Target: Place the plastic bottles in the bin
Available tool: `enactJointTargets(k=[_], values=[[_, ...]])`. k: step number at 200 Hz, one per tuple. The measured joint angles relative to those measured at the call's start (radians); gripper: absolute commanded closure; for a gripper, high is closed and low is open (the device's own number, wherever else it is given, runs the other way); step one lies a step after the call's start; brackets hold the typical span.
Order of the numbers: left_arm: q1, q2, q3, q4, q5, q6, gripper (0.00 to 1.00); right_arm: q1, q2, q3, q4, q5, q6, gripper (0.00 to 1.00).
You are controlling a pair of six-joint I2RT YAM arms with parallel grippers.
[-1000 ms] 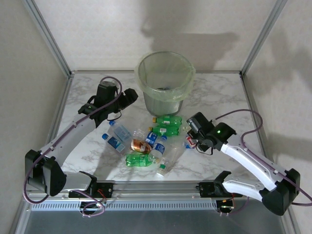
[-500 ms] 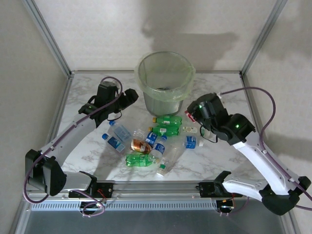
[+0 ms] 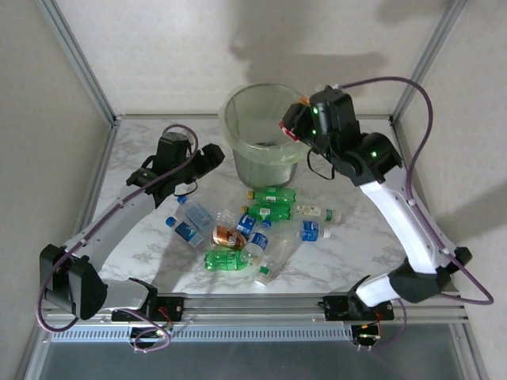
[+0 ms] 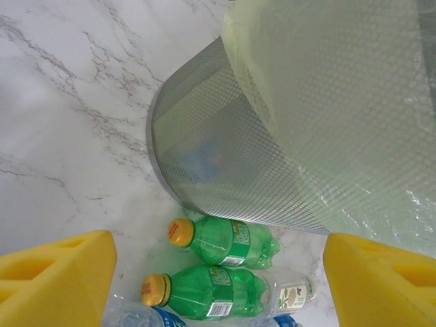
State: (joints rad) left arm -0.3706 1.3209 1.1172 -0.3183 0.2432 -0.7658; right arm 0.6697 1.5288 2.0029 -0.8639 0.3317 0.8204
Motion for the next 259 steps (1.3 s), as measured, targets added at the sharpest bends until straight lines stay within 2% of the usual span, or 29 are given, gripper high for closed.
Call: enactJointTargets(k=[88,135,148,162,178,214,259], values=[[-0.001,-0.066,-0.028,-0.027,-0.011,0.018,0.21,-0.09,0.232,0.125,0.0,-0.105,-0.108,0.52],[-0.001,-0.077,-0.035,-0.034,-0.034,0.019,0.2,-0.097,0.381,0.211,-0.002,-0.154,-0.145,0.51],[-0.001,-0.077,-0.036,-0.034,-0.034,0.019,0.21,-0.098,0.417,0.233,-0.005,-0.172,-0.15,0.47],[-0.001,-0.077,-0.036,-0.034,-0.034,0.019,0.2,-0.098,0.451,0.256,-0.009,-0.187,-0.153,0.31],[-0.001,-0.077,-0.036,-0.034,-0.034,0.019,0.2,-0.097,0.479,0.281,-0.016,-0.203,-0.165,0.22],[-0.001,-0.077,-0.036,-0.035,-0.039,0.019,0.19,-0.098,0.499,0.315,-0.016,-0.219,-0.171,0.18],[-0.001,-0.077,-0.036,-0.035,-0.047,0.019,0.19,-0.098,0.498,0.336,-0.015,-0.225,-0.174,0.18]])
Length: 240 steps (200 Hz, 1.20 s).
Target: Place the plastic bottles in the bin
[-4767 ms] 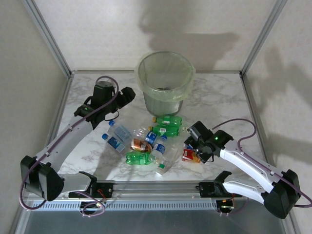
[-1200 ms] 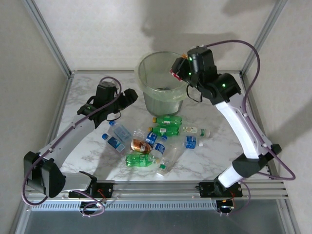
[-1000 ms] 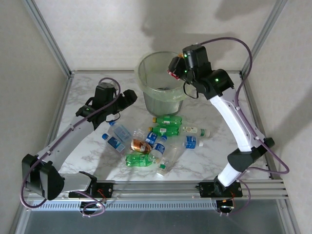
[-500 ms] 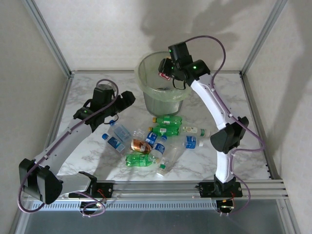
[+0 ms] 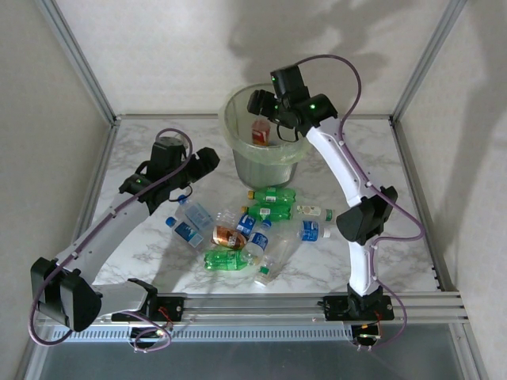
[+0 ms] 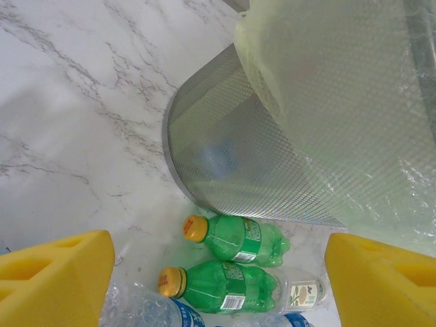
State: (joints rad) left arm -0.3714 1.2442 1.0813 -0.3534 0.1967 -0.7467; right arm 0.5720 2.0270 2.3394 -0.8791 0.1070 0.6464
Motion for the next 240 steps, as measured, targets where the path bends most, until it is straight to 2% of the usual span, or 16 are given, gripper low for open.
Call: enactJointTargets(k=[41,95,137,187,214,240], values=[[0.0,0.0,0.0,-0.007,0.001,0.004,0.2,0.009,-0.032,-0.019,0.001,0.004,0.0,0.18],[-0.003,-0.013,-0.005,-0.035,0.008,0.051,0.22,0.093,-0.247,-0.167,0.0,0.081,0.008,0.18],[-0.053,-0.048,-0.017,-0.056,0.02,0.097,0.21,0.169,-0.412,-0.317,-0.002,0.15,0.046,0.18],[-0.192,-0.12,-0.063,-0.06,-0.042,0.077,0.21,0.172,-0.516,-0.462,-0.01,0.185,0.057,0.17],[-0.293,-0.105,-0.062,-0.071,-0.08,0.066,0.22,0.172,-0.567,-0.536,-0.013,0.192,0.071,0.17],[-0.398,-0.064,-0.06,-0.103,-0.1,0.067,0.18,0.172,-0.615,-0.57,-0.038,0.217,0.08,0.14]])
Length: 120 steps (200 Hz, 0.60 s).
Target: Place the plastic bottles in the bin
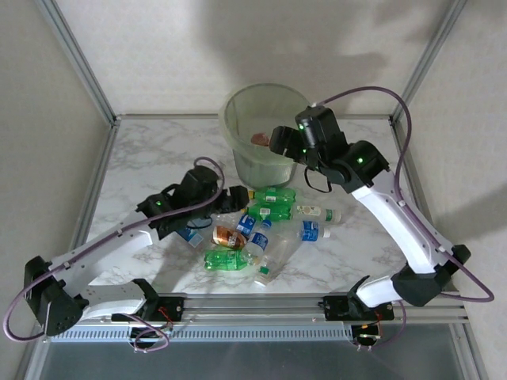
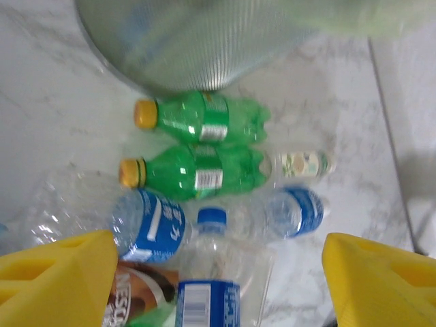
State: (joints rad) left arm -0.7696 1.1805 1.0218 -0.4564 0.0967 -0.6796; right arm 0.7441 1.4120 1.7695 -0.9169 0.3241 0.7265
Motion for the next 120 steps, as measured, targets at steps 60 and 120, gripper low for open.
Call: enactJointTargets(k=[60,120], values=[[-0.209,0.083,0.0,-0.058,-0.007,0.003,0.15,-0.017,-0.096,-0.045,-0.046,0.032,0.046,0.11],[-0.324,0.174,-0.001,-0.105,-0.02,0.019,0.11,-0.033,-0.129,-0.097,-0.055,0.032,0.082,0.11]])
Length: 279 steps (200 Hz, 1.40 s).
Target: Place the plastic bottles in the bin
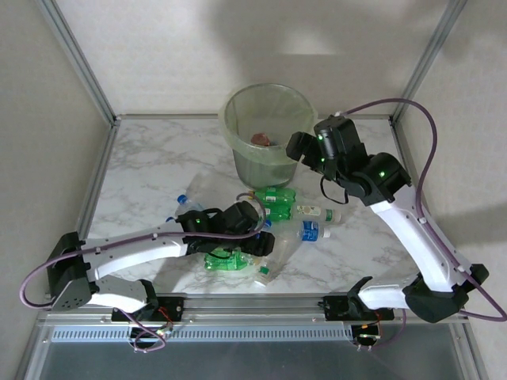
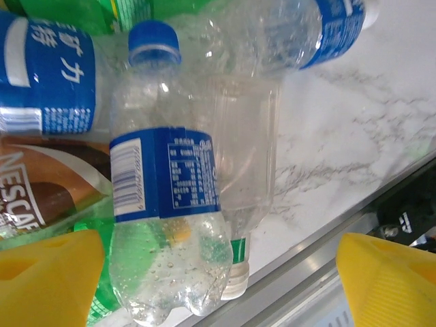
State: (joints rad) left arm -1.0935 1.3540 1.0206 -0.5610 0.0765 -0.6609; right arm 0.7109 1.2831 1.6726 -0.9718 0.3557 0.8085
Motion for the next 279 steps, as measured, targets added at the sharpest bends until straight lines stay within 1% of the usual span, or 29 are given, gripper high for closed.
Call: enactJointTargets(k=[20,42,86,118,177,211,279], values=[[-0.011,0.024,0.0,-0.01,-0.014,0.004,0.12,-0.002,-0.018,-0.022,-0.001,0.0,0.009,0.11],[-0.012,0.057,0.0,-0.019,-0.026,0.01,0.17,-0.005,-0.041,-0.046,-0.002,0.0,0.019,0.1],[-0.039,0.134,0.006,-0.048,-0.041,0.03,0.18,-0.012,-0.057,-0.052,-0.005,-0.003,0.024,0.1],[-0.04,0.143,0.018,-0.064,-0.052,0.037,0.19,-0.039,-0.063,-0.052,-0.006,-0.005,0.026,0.1],[-0.04,0.167,0.032,-0.065,-0.077,0.05,0.21,-0.041,-0.068,-0.052,-0.014,-0.008,0.027,0.1],[-0.04,0.167,0.032,-0.065,-0.087,0.06,0.24,-0.042,-0.068,-0.052,-0.015,-0.008,0.028,0.1],[-0.04,0.168,0.032,-0.065,-0.1,0.066,0.25,-0.045,-0.068,-0.052,-0.02,-0.008,0.042,0.11]])
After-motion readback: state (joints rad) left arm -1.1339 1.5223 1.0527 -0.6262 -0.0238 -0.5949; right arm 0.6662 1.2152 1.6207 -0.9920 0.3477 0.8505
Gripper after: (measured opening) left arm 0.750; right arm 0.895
